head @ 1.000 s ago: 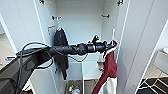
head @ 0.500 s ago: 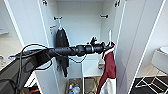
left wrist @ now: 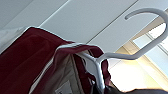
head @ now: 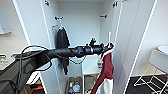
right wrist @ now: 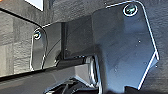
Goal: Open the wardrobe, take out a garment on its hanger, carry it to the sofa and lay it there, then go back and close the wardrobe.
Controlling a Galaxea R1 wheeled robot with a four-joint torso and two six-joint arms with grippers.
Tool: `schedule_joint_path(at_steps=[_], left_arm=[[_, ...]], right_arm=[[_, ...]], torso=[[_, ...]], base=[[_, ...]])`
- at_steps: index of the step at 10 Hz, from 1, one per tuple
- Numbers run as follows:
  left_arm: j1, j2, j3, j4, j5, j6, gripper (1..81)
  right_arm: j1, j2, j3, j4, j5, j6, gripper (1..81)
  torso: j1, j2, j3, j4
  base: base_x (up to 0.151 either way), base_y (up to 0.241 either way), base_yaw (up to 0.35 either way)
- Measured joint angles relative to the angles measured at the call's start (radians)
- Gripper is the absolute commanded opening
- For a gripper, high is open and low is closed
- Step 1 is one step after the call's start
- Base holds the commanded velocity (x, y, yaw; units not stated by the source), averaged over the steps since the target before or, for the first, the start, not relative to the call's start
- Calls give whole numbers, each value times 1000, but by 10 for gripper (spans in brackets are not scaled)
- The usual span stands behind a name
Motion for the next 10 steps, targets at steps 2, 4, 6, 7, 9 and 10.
schedule_joint_path(at_steps=[2, 4, 6, 7, 9, 10], left_arm=[[-1, -3, 1, 0, 0, 0, 10], [0, -4, 4, 0, 1, -1, 10], [-2, -3, 13, 0, -3, -1, 10], [0, -3, 14, 0, 1, -1, 10], [-2, -6, 26, 0, -4, -1, 10], [-1, -7, 29, 0, -4, -1, 10]], right_arm=[[-3, 0, 0, 0, -1, 0, 811], [2, 0, 0, 0, 2, 0, 811], [-5, 0, 0, 0, 0, 0, 811], [-6, 0, 0, 0, -1, 0, 811], [-6, -2, 0, 0, -3, 0, 811], [-3, -2, 0, 0, -1, 0, 811]], torso=[[-1, 0, 0, 0], [0, 0, 0, 0], [-1, 0, 0, 0], [-1, 0, 0, 0], [-2, -1, 0, 0], [-2, 0, 0, 0]], base=[[-93, 0, 0], [-93, 0, 0], [-71, 0, 0], [0, 0, 0], [0, 0, 0], [0, 0, 0]])
